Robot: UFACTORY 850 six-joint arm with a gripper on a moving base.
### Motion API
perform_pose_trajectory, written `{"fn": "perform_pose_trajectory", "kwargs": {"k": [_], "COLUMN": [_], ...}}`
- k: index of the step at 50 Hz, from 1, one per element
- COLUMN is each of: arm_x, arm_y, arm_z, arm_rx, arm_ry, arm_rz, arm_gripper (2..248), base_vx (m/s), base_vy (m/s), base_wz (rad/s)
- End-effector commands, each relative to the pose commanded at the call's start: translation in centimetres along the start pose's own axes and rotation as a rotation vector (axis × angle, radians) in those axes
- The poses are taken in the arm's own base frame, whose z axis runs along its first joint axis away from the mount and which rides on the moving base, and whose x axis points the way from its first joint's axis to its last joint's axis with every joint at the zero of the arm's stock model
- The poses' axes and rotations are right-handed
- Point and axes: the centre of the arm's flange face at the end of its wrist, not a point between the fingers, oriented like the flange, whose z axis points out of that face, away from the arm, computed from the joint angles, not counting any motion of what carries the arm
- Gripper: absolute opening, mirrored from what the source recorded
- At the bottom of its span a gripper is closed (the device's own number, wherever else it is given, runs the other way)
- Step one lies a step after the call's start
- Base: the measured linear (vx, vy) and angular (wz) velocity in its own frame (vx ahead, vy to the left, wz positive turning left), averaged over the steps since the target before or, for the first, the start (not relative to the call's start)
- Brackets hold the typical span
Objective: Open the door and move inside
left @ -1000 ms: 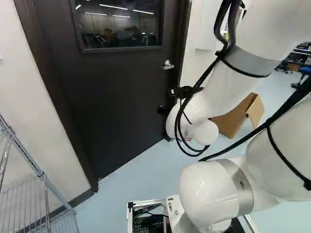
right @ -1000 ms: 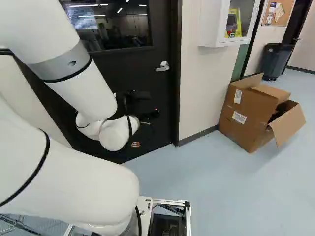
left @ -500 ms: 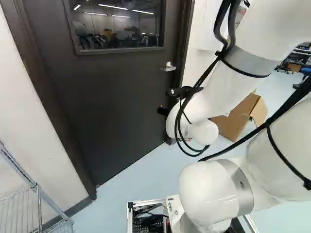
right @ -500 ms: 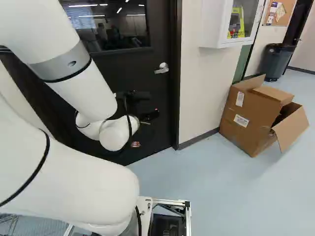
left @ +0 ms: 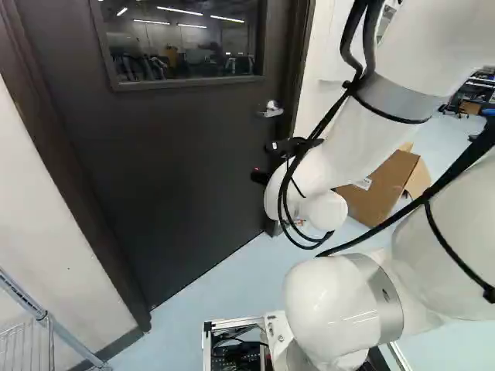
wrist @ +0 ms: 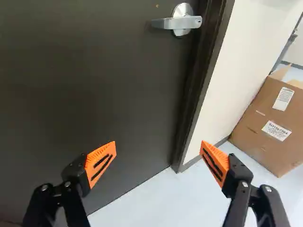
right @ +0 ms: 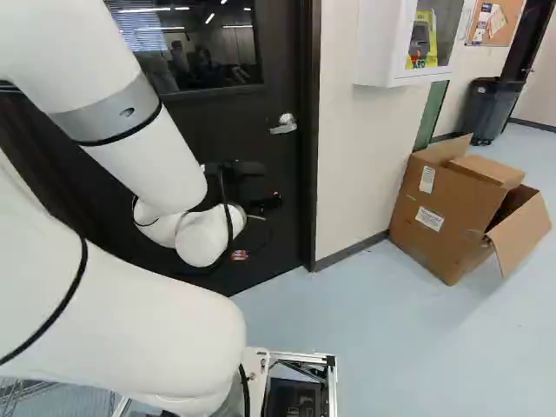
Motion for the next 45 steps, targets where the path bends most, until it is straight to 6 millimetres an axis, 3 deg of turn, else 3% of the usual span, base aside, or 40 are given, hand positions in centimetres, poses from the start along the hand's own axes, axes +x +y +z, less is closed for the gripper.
{"fn": "perform_pose_trajectory", "kwargs": {"k": [45], "arm_x": [0.00], "arm_y": [0.00], "arm_z": [0.00], "arm_rx": [0.000], "arm_ry": [0.000], "arm_rz": [0.000], "arm_gripper": [247], "base_vx": [0.097], "base_vy": [0.001], "base_wz": [-0.003]}}
